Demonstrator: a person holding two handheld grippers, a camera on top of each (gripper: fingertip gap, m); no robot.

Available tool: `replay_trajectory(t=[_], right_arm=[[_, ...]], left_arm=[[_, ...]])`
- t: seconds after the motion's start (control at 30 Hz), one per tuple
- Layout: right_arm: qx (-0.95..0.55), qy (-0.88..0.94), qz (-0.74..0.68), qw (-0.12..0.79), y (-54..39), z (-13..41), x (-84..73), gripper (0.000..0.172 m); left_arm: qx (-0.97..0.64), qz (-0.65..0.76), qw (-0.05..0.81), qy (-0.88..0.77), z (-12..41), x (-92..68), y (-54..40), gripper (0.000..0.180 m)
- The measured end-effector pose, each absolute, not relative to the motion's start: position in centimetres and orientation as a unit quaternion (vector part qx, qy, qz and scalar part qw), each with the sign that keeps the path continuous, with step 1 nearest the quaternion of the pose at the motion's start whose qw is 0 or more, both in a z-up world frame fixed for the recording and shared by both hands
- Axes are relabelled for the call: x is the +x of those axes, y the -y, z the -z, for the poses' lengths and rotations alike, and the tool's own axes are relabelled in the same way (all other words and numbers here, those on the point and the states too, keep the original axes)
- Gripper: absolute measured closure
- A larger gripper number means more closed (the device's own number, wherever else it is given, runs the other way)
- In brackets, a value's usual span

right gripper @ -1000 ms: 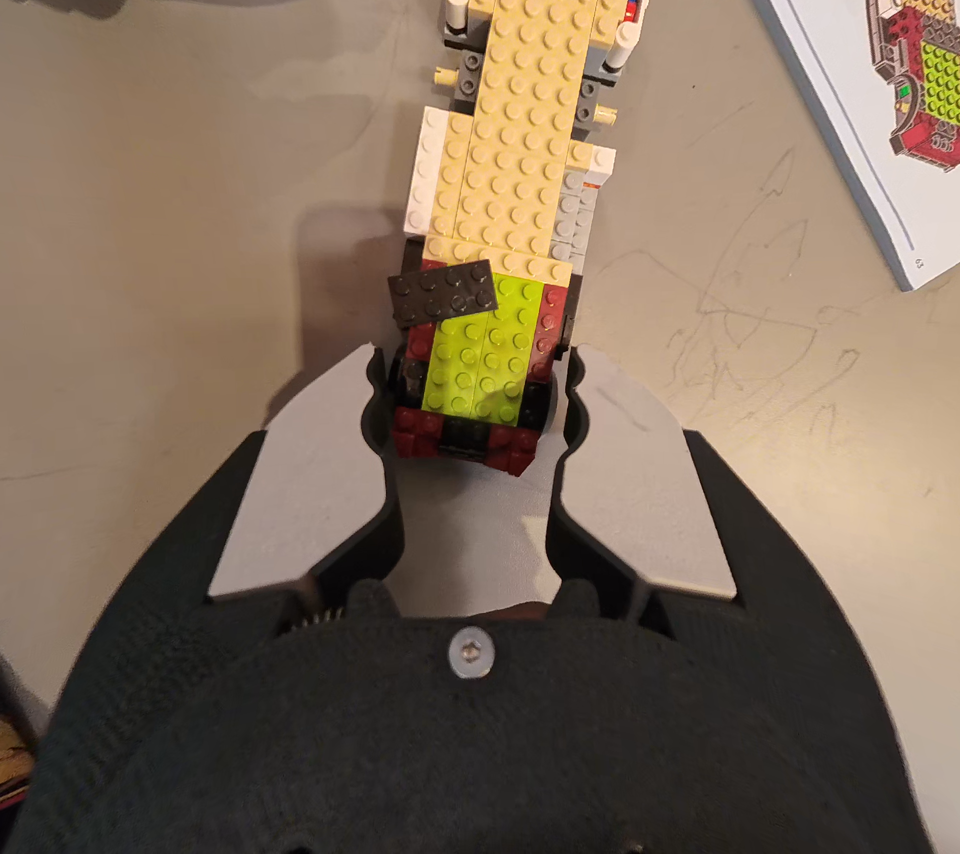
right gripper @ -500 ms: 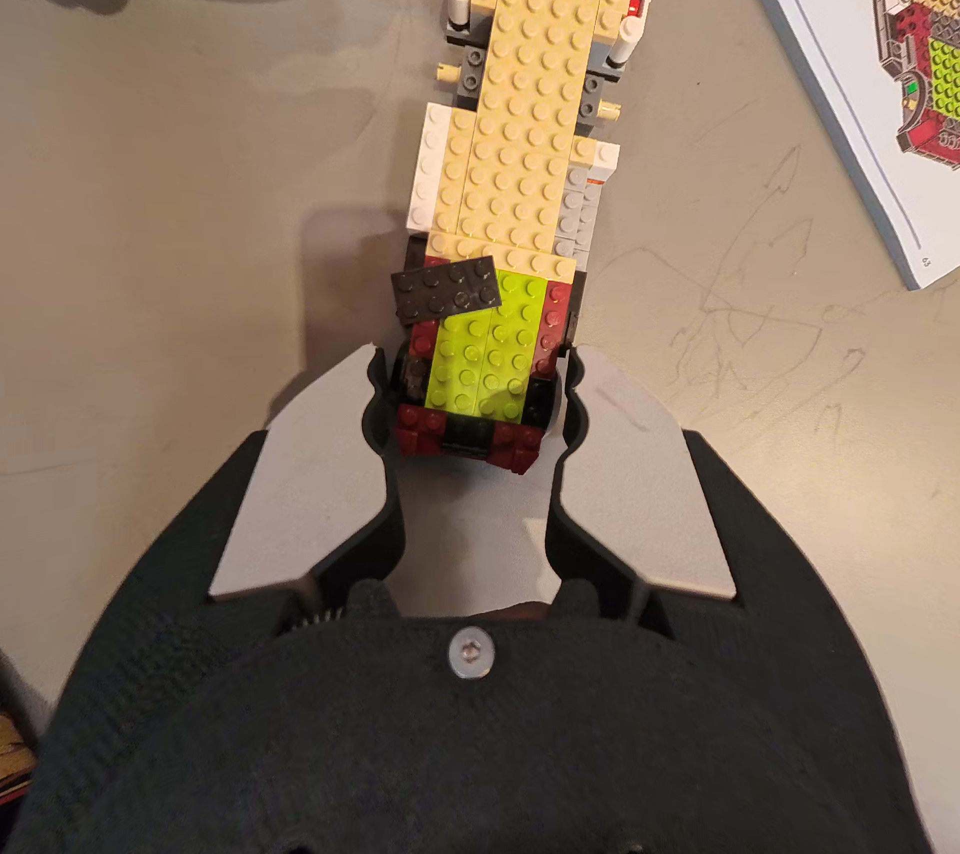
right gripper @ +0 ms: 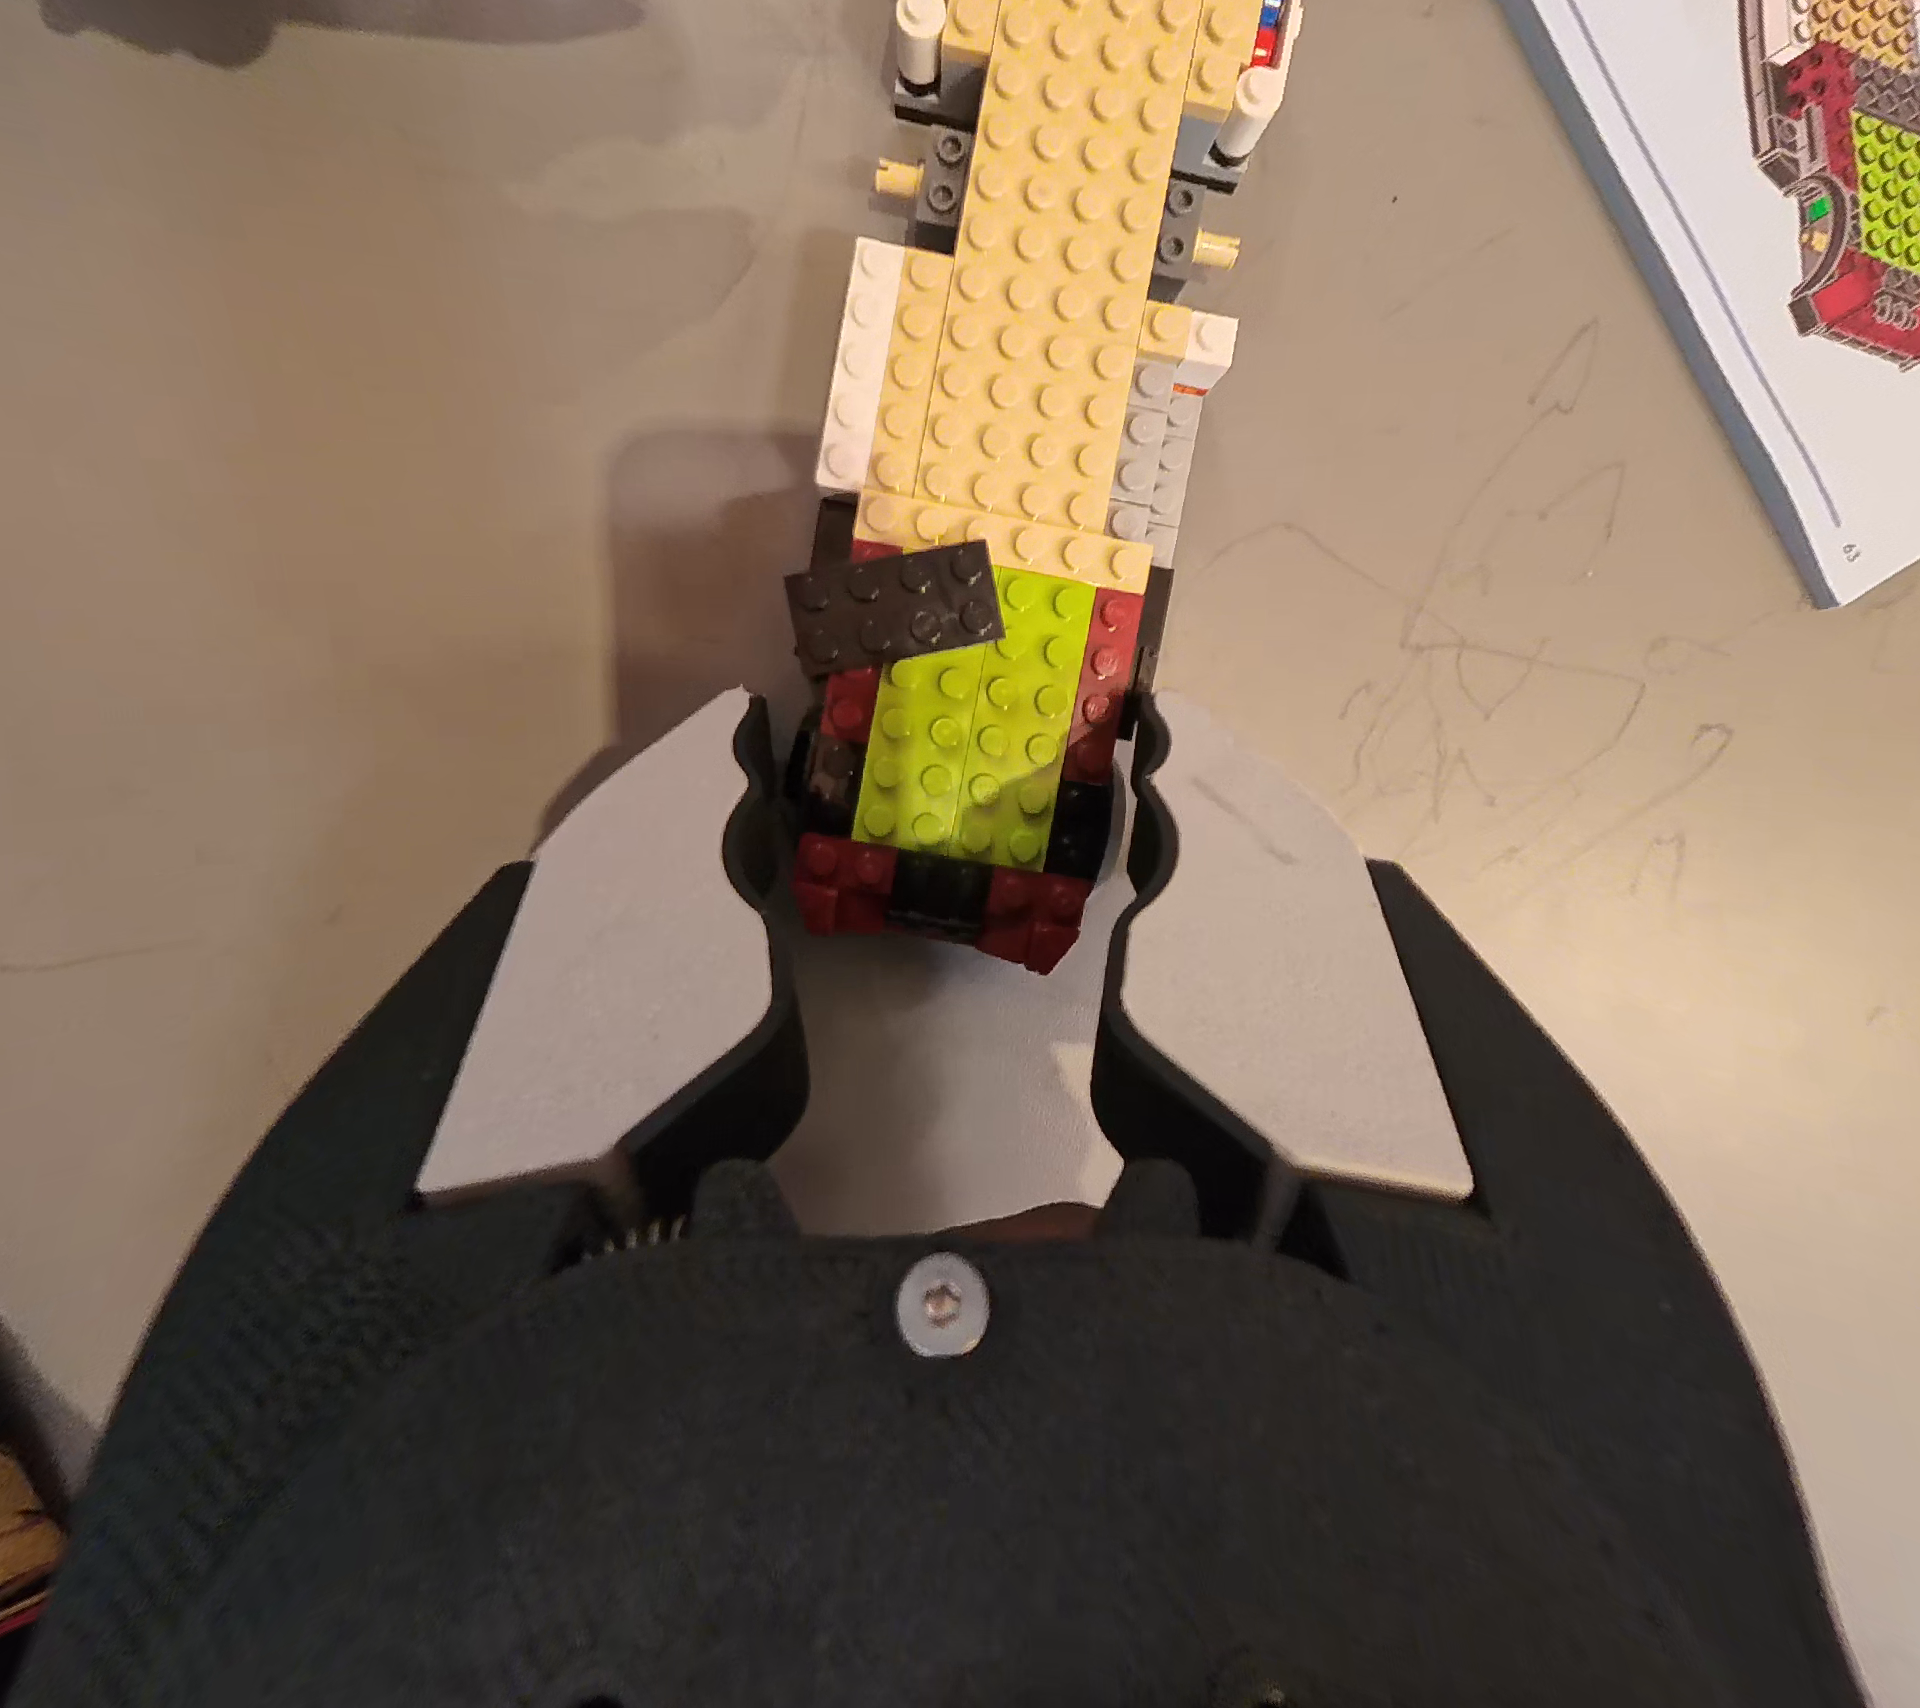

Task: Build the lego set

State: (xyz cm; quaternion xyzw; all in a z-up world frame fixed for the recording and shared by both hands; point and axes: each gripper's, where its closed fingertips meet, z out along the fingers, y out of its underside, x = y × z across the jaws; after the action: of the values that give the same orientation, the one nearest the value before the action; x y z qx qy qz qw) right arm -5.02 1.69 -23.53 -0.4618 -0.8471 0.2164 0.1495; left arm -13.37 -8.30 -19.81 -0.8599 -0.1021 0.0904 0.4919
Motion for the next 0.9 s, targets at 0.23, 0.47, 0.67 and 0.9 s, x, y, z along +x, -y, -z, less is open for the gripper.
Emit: replay_trajectory(t=[0.23, 0.47, 0.67, 0.9], right_arm=[[-0.466, 0.845, -0.215, 0.151, -1.9, 23.8, -5.4, 0.102], [-0.466, 0.845, -0.218, 0.142, -1.7, 24.3, -5.9, 0.101], [-0.467, 0.845, -0.22, 0.137, -1.7, 24.3, -6.0, 0.103], [-0.484, 0.826, -0.265, 0.111, -1.7, 23.9, -5.9, 0.104]], left_arm=[[-0.86, -0.09, 0.492, 0.102, 19.8, -13.4, 8.3, 0.151], [-0.863, -0.093, 0.487, 0.098, 20.0, -13.3, 8.2, 0.151], [-0.857, -0.042, 0.502, 0.105, 19.8, -12.0, 7.0, 0.151], [-0.842, 0.074, 0.496, 0.198, 20.4, -10.0, 5.6, 0.151]])
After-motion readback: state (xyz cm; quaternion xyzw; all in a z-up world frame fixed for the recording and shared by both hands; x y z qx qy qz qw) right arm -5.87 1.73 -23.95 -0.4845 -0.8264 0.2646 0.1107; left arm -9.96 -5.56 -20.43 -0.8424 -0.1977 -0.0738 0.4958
